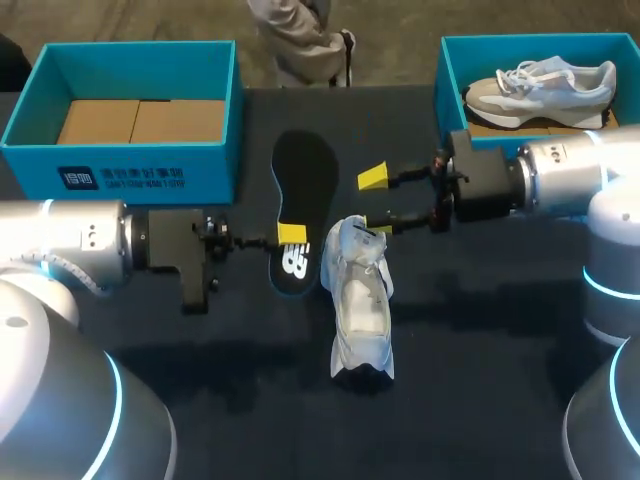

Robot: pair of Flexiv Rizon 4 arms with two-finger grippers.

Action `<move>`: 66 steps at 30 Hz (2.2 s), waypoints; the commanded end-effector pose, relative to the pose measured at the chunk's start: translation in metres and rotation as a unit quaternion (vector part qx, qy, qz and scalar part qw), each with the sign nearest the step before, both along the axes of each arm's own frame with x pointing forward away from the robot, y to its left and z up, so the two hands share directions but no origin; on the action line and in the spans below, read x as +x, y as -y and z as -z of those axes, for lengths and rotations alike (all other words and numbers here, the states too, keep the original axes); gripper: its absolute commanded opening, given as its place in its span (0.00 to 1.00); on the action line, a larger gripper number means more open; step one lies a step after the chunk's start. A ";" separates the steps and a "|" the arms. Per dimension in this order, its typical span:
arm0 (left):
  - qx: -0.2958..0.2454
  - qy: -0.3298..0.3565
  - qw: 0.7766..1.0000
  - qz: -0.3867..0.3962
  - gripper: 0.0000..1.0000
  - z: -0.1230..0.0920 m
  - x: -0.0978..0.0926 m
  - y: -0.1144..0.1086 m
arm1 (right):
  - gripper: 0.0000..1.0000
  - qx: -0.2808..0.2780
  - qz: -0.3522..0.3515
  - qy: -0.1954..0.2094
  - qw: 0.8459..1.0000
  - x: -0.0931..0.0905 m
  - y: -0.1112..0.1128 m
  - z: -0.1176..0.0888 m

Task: Take the shoe out of the shoebox, open the shoe tongue, remove and reinsert the insole, then place the shoe into the shoebox

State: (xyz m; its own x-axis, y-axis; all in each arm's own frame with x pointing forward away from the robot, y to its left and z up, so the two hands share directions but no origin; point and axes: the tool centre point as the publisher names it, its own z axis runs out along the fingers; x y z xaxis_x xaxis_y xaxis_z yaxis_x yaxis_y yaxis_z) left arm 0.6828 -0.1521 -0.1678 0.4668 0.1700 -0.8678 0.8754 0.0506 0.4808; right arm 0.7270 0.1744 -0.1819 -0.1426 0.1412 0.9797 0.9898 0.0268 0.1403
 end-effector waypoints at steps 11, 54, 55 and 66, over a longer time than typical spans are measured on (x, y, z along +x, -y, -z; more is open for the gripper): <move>0.000 0.001 1.000 -0.002 0.00 0.000 -0.001 0.001 | 0.96 -0.006 -0.009 0.027 1.000 -0.016 -0.051 -0.019; 0.000 0.001 1.000 -0.002 0.00 0.000 -0.001 0.001 | 0.25 -0.003 0.029 -0.022 0.999 -0.018 -0.079 -0.031; 0.000 0.001 1.000 -0.002 0.00 0.000 -0.001 0.001 | 0.26 -0.002 0.031 -0.023 0.999 -0.018 -0.079 -0.031; 0.000 0.001 1.000 -0.002 0.00 0.000 -0.001 0.001 | 0.18 0.008 0.047 -0.032 0.998 -0.016 -0.075 -0.028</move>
